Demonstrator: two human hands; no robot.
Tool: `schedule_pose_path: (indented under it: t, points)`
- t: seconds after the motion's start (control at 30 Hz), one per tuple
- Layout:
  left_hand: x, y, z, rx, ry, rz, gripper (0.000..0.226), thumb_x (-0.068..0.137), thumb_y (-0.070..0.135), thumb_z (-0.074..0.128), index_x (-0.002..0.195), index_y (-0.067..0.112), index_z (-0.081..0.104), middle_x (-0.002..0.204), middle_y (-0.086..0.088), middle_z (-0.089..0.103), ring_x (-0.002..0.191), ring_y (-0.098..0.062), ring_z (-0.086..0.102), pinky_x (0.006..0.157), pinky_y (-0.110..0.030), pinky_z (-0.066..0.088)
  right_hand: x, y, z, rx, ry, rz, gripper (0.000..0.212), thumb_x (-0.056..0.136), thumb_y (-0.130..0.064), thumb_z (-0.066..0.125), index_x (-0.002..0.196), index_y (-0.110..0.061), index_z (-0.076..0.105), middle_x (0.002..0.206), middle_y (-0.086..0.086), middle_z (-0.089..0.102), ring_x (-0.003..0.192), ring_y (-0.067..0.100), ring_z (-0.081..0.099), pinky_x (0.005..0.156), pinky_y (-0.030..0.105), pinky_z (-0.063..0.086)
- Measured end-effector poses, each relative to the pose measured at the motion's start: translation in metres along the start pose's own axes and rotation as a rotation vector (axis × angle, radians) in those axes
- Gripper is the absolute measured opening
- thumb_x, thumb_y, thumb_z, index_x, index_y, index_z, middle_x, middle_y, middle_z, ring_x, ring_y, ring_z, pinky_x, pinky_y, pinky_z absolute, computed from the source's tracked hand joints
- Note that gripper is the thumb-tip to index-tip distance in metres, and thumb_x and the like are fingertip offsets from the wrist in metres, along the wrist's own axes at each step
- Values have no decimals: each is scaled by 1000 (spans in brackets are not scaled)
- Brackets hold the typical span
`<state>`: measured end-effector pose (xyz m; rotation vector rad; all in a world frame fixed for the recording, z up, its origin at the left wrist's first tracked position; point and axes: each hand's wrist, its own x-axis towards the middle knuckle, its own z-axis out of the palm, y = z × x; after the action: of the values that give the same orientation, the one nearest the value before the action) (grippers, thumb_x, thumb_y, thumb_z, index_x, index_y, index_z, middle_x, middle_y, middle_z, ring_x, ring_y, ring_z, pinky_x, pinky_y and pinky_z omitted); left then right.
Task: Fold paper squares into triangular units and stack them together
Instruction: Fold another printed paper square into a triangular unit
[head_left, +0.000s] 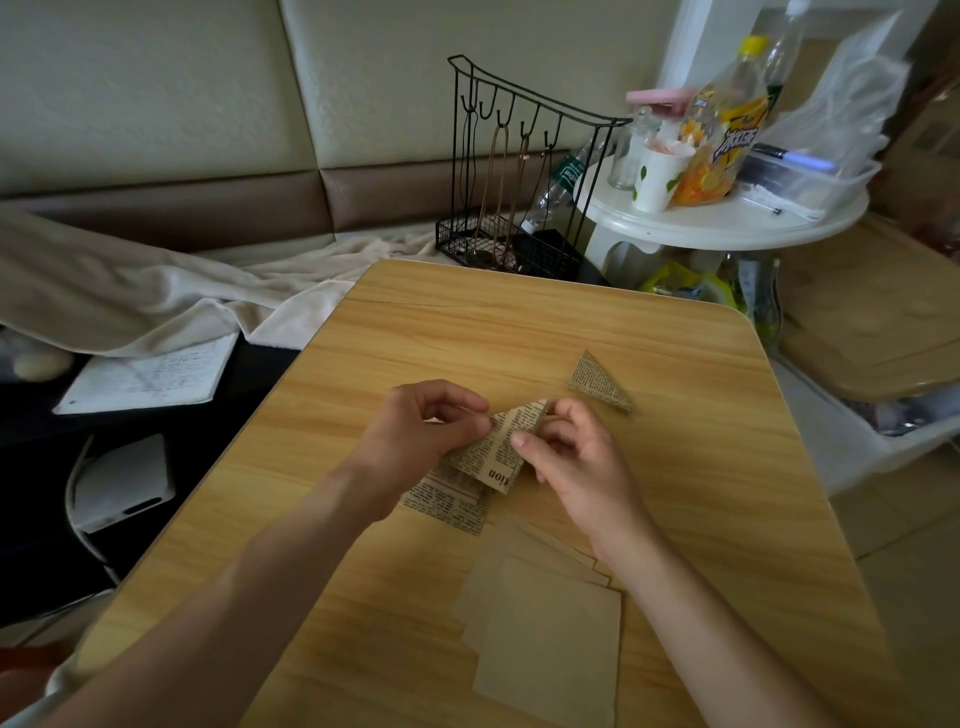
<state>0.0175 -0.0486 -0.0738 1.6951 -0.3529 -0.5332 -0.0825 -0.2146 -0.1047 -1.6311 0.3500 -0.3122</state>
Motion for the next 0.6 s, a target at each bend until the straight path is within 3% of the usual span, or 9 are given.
schedule_pose_path:
  t: [0.07, 0.17, 0.27, 0.43, 0.6]
  points:
    - [1, 0, -1, 15, -19, -30, 13, 86, 11, 80, 99, 15, 78, 82, 1, 73, 70, -4, 67, 59, -15, 50, 2, 0, 1, -12, 27, -3, 18, 92, -13, 76, 107, -11, 66, 86, 6, 73, 64, 1, 58, 63, 21, 48]
    - [1, 2, -2, 121, -181, -108, 10, 89, 10, 77, 99, 12, 77, 88, -1, 73, 76, -8, 68, 68, -20, 55, 4, 4, -1, 49, 90, -20, 5, 92, -9, 76, 96, -11, 73, 68, -11, 68, 59, -3, 57, 56, 14, 45]
    - [0, 3, -1, 119, -310, -118, 11, 91, 10, 74, 100, 4, 73, 90, -6, 73, 84, -13, 70, 81, -26, 59, 4, 4, -1, 30, 80, -34, 4, 91, -14, 77, 92, -17, 79, 78, -8, 76, 73, 2, 65, 64, 15, 51]
    - [2, 0, 2, 44, -171, -81, 22, 90, 15, 77, 98, -4, 69, 81, -6, 69, 75, -11, 66, 73, -22, 59, 4, 6, -1, -68, -33, -49, 8, 93, -21, 76, 90, -28, 80, 89, 0, 77, 86, 19, 71, 76, 31, 57]
    - [3, -4, 3, -82, -130, -140, 9, 88, 9, 78, 89, 5, 70, 74, -2, 68, 69, -11, 68, 71, -28, 62, 3, 10, 2, -116, -38, -89, 11, 93, -18, 76, 92, -30, 77, 84, -2, 74, 78, 10, 67, 72, 30, 55]
